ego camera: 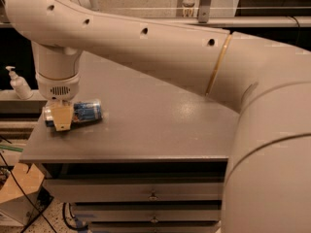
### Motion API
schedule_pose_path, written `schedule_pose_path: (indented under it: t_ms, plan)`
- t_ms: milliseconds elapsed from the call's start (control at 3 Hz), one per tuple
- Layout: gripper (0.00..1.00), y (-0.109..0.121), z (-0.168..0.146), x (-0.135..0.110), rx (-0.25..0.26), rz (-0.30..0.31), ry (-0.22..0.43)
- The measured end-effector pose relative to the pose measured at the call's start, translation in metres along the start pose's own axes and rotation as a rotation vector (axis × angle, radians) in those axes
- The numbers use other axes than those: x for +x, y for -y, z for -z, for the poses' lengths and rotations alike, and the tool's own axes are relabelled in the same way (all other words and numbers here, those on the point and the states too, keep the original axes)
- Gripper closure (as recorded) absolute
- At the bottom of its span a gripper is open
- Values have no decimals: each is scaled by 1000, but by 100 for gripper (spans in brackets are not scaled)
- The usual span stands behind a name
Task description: Place redbull can upright
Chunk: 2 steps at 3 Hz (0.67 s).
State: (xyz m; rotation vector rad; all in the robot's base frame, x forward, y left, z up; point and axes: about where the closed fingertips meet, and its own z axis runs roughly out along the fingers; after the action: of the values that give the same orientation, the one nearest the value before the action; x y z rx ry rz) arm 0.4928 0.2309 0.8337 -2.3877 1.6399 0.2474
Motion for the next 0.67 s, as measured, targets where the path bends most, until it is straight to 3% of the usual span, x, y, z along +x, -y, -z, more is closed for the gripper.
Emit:
schedule_pose_path:
  t_ms: [333, 667]
  plan:
    - [100, 0, 21, -7, 54, 20, 117]
    - [100, 5, 56, -9, 159, 57, 298]
